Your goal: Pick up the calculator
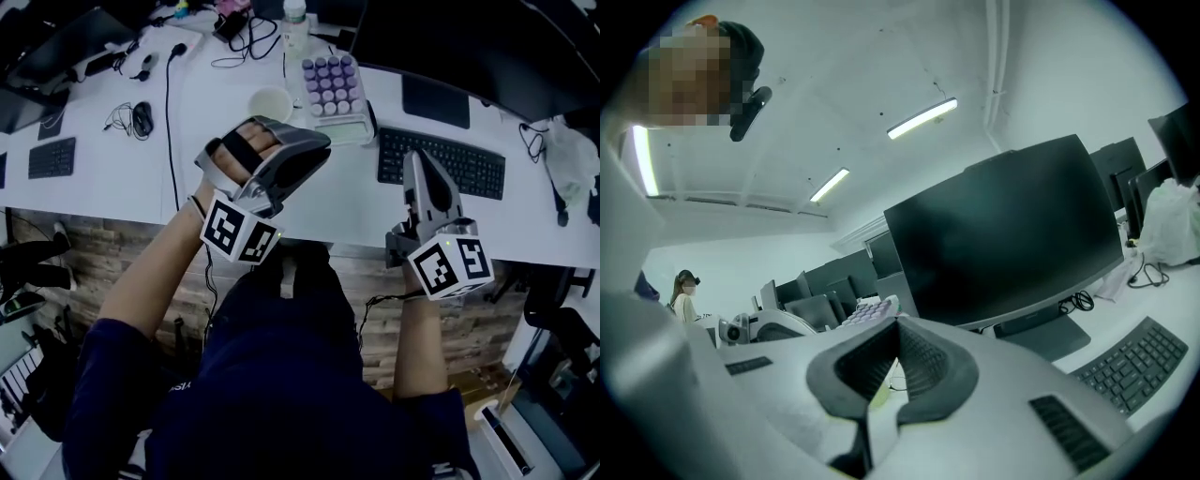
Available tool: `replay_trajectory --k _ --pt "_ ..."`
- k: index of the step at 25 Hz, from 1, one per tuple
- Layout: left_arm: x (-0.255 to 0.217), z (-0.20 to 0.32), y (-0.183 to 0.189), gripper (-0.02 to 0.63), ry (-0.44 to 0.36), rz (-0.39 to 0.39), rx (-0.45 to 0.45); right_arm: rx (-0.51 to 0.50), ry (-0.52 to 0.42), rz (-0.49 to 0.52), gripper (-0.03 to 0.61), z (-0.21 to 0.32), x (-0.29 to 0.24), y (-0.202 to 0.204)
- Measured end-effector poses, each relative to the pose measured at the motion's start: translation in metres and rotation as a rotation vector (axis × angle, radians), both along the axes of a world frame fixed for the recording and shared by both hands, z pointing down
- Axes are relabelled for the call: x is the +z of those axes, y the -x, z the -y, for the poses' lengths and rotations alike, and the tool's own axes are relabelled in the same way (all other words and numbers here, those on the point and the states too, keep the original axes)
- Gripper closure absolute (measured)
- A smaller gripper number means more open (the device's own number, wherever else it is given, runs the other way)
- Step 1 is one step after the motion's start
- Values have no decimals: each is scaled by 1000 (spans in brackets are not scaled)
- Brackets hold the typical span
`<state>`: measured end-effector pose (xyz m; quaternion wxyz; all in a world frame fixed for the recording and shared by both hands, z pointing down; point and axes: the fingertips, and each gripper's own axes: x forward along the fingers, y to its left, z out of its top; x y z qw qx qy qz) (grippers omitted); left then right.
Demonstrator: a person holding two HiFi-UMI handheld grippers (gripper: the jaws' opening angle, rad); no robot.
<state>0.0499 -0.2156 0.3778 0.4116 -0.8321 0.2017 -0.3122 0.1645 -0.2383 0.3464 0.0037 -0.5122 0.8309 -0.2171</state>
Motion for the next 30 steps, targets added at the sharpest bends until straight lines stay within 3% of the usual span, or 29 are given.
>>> replay_trajectory --k 18,30 --pt "-108 8 17 523 -213 -30 13 1 -169 -8 575 -4 -93 17" --pt "-151 10 27 523 -301 -42 12 0 -251 -13 575 -5 -137 27"
